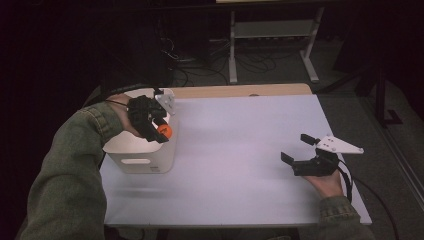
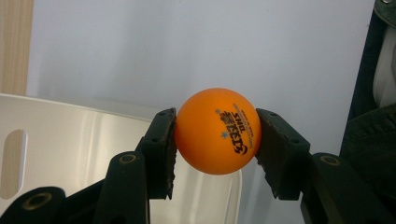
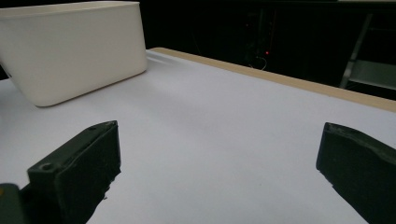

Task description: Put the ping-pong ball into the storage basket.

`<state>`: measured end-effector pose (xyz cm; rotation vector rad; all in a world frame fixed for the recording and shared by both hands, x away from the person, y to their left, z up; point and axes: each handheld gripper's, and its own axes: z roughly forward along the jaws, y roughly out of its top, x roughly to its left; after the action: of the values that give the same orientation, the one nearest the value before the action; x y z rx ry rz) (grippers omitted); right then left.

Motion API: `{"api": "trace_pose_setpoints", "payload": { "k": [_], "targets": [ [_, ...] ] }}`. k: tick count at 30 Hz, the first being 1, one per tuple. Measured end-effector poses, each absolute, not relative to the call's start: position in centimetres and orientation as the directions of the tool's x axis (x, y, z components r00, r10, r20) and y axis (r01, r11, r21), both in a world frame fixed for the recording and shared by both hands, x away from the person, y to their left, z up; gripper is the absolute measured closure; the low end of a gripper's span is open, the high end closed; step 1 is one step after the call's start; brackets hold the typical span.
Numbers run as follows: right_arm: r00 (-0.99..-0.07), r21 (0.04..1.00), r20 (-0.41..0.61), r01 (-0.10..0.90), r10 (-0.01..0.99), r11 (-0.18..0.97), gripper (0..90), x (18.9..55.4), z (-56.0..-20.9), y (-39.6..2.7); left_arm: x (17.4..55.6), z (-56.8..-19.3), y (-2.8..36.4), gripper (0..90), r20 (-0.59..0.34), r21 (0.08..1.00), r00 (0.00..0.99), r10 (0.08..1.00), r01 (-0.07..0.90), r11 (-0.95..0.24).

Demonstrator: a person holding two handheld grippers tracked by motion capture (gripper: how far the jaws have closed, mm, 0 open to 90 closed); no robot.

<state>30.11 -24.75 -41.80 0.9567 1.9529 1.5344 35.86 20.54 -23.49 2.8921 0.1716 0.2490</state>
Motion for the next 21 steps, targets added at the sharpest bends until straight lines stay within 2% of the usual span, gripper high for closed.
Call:
{"api": "trace_pose_setpoints", "payload": {
  "k": [13,21],
  "targets": [
    [-0.644,0.963,0.050,0.233,0.763,0.133,0.0,30.1,-41.8,-24.7,36.0,-22.7,23.2,51.0,0.163,0.237,0.970,0.178,0.137,-0.962],
    [-0.642,0.962,0.050,0.236,0.765,0.135,0.0,30.1,-41.9,-24.7,36.4,-22.6,24.3,50.9,0.167,0.225,0.971,0.171,0.132,-0.965]
  ]
}}
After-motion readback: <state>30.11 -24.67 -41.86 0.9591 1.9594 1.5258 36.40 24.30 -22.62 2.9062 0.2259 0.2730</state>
